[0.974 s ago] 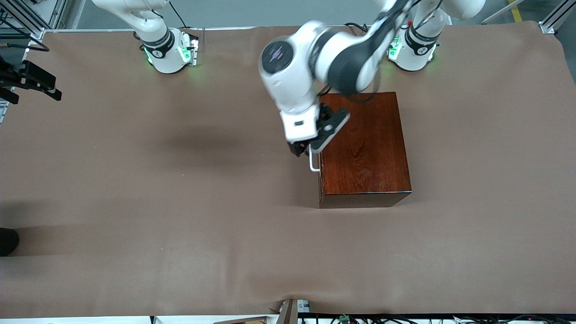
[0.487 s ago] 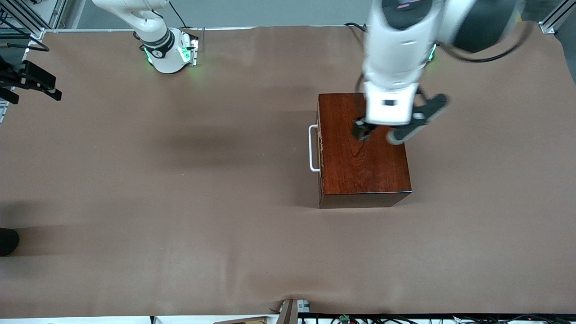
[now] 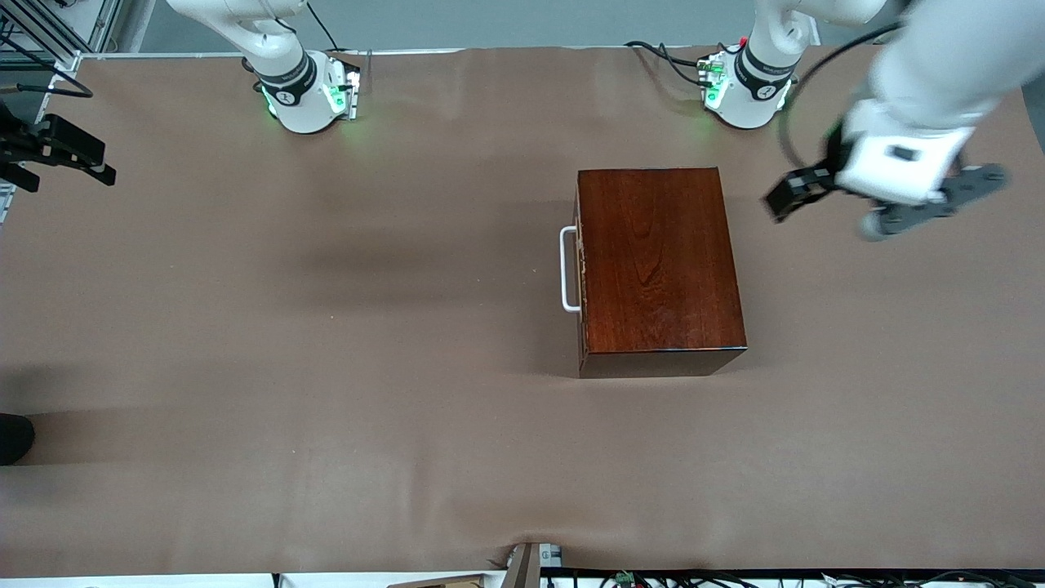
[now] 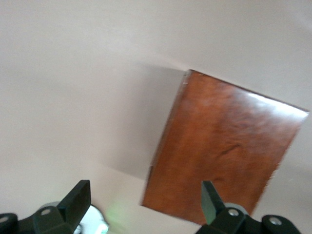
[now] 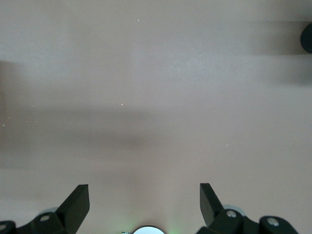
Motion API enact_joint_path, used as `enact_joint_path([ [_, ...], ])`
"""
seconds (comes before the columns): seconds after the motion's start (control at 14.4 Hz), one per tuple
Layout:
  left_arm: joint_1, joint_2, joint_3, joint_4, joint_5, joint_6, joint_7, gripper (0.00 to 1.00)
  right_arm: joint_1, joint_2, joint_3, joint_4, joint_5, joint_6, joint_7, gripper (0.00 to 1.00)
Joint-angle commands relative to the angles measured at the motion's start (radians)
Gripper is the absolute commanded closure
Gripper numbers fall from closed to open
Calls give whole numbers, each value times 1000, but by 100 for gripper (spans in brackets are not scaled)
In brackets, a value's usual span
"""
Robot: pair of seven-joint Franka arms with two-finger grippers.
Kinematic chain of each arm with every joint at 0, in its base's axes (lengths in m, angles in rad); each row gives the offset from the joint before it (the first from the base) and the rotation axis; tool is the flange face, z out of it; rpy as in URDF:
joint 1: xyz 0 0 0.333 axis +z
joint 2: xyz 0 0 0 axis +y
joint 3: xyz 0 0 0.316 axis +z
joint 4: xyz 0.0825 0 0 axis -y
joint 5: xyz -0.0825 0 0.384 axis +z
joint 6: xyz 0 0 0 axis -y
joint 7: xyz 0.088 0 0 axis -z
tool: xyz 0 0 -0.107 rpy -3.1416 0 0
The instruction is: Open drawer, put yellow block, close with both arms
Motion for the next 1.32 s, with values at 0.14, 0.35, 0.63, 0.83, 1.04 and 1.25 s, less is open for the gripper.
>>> enact_joint_path([
  [0.14, 99, -143, -12, -206, 10, 19, 174, 0, -18, 0, 9, 8, 20, -9, -11, 0],
  [0.35, 102, -147, -10, -223, 66, 20, 289, 0, -18, 0, 9, 8, 20, -9, -11, 0],
  [0.63, 104, -140, -10, -204, 64, 16, 326, 0, -18, 0, 9, 8, 20, -9, -11, 0],
  [0.83, 104, -148, -15, -178, 67, 14, 331, 0, -18, 0, 9, 8, 20, -7, -10, 0],
  [1.04, 107, -157, -13, -180, 72, 20, 342, 0, -19, 1, 9, 8, 20, -7, -10, 0],
  [1.25, 163, -165, -56, -184, 70, 34, 345, 0, -19, 0, 9, 8, 20, -7, -10, 0],
])
